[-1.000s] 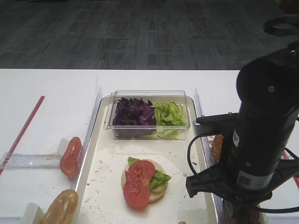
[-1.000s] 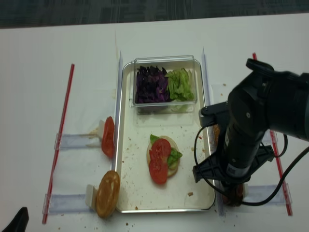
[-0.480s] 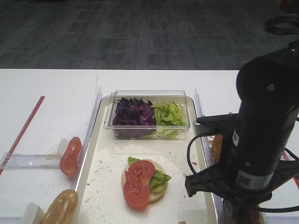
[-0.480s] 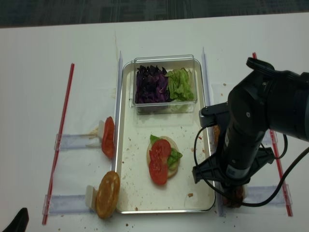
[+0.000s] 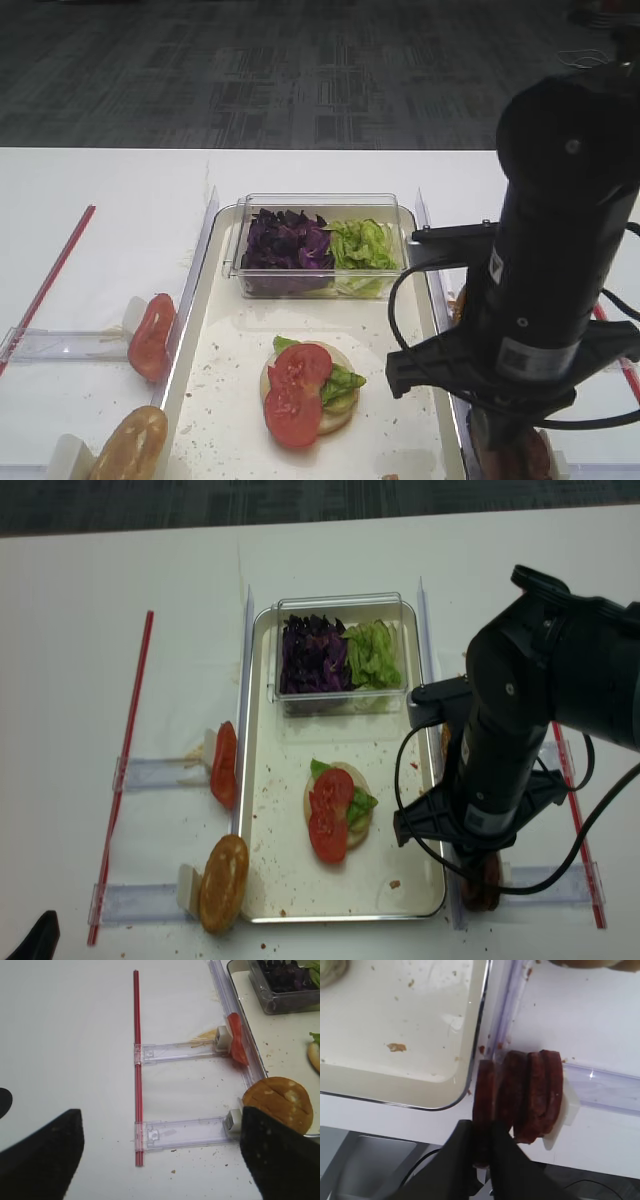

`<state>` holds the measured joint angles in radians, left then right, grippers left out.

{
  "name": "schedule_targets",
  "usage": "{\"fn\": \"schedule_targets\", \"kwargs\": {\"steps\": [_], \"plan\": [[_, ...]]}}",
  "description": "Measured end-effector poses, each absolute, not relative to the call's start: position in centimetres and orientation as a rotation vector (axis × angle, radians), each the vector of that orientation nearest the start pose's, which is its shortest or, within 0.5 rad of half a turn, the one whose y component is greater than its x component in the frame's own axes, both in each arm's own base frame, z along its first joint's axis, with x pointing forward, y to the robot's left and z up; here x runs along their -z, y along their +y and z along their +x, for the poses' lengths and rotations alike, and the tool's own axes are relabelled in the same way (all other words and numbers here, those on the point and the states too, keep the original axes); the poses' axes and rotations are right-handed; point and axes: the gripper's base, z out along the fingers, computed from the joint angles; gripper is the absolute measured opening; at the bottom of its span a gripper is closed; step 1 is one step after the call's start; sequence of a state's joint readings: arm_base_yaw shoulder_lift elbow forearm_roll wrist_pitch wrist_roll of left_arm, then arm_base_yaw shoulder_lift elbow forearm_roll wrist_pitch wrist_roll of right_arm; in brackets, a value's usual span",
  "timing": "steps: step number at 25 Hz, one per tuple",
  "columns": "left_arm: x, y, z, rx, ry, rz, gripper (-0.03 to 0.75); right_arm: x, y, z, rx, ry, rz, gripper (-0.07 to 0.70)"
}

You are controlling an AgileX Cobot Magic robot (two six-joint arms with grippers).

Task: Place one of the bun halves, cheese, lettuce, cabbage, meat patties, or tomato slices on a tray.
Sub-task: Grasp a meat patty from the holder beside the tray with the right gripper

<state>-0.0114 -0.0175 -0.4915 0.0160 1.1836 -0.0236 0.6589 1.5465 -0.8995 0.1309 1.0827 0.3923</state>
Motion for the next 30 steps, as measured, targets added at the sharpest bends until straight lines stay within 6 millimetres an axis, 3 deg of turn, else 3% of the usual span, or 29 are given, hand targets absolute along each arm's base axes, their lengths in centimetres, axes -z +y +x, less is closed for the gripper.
{"fn": "schedule_targets", "kwargs": {"steps": [9, 19, 30], "plan": [[-26.5, 0.1, -1.2, 0.001, 2.158, -0.015, 0.616, -22.4, 16.4, 19.4, -0.154, 3.194, -0.333, 0.130], [-26.5, 0.1, -1.2, 0.001, 2.158, -0.015, 0.616, -22.5, 16.3, 19.3, -0.148, 3.197, -0.345, 0.130], [-26.5, 0.1, -1.2, 0.001, 2.158, -0.015, 0.616, -23.1, 16.7, 19.8, -0.238, 3.065, -0.534, 0.130]]}}
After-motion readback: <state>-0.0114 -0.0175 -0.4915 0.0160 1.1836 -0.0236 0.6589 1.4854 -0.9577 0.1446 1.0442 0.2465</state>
